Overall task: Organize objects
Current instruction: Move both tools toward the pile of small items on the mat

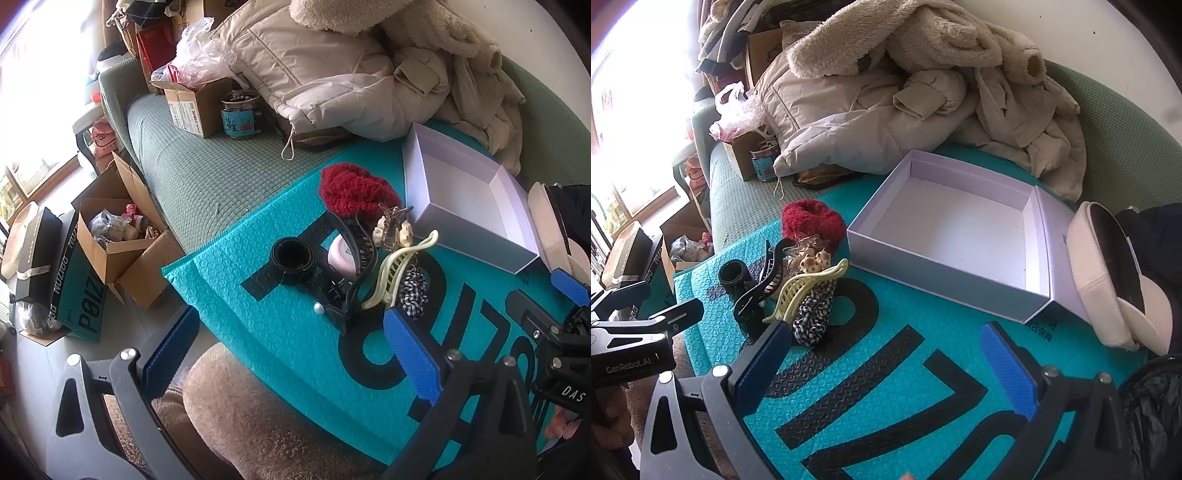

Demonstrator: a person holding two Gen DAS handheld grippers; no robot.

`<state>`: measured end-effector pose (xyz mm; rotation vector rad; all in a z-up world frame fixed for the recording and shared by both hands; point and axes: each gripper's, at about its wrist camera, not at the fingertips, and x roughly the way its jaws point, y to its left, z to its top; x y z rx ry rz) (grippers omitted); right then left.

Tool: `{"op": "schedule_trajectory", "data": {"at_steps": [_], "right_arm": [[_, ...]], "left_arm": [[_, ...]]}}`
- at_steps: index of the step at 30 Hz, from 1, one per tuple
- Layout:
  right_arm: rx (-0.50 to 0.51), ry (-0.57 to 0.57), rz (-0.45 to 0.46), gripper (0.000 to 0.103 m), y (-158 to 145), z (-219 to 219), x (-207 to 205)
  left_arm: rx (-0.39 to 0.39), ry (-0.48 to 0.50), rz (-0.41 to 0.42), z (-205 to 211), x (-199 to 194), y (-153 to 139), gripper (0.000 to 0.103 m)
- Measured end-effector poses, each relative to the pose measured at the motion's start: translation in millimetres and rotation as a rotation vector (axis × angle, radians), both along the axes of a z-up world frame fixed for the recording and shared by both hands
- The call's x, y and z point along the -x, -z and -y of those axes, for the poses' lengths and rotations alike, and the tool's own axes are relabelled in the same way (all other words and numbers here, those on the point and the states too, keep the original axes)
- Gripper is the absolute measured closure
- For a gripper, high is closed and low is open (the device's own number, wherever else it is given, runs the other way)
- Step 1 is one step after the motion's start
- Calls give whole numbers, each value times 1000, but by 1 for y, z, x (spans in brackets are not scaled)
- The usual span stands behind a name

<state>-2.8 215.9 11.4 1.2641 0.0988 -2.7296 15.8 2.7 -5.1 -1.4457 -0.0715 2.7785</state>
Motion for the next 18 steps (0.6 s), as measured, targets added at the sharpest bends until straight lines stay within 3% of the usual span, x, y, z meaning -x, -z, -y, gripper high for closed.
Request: {"op": "schedule_trajectory", "data": {"at_steps": [18], "right_arm": [[-4, -3, 1, 1, 1, -2, -1]], "left_arm": [[11, -1, 5, -3, -4, 1, 3]]}}
